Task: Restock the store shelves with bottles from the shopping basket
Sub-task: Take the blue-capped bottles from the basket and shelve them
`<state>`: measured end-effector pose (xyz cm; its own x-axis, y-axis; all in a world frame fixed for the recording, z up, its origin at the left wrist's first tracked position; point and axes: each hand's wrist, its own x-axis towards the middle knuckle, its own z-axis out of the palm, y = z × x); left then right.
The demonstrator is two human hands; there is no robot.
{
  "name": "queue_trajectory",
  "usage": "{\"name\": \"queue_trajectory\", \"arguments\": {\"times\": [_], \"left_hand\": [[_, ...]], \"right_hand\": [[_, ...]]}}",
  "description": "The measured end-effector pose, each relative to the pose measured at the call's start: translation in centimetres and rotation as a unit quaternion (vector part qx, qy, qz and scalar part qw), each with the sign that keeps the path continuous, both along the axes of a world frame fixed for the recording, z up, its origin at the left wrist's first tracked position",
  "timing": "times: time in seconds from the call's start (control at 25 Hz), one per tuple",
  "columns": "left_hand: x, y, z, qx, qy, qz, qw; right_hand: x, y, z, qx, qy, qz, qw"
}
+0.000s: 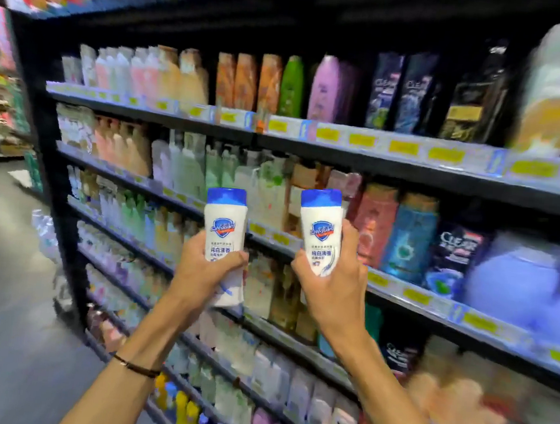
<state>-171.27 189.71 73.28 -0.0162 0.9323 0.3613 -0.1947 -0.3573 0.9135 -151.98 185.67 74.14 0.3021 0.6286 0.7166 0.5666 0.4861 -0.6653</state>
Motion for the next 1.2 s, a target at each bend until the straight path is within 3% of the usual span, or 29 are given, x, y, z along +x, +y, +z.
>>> {"name": "queue_trajectory", "arguments": {"times": [0.2, 0.52, 0.8, 1.2], "left_hand": [[14.3, -2.7, 5.0, 0.089, 0.026, -0.138, 0.986], [36.3, -13.2, 8.7, 0.124, 0.007, -0.287, 0.95], [50.2, -21.5, 12.5, 0.126, -0.031, -0.301, 0.945], [54.5, -21.5, 20.1, 0.166, -0.044, -0.328, 0.929]], "right_hand": [[13.4, -8.1, 4.0, 0.051, 0.004, -0.174, 0.983], [31.9, -23.7, 7.7, 0.084, -0.018, -0.317, 0.944], [44.6, -32.7, 9.8, 0.084, -0.032, -0.344, 0.935], [48.0, -30.1, 14.7, 0.123, -0.029, -0.273, 0.954]]}}
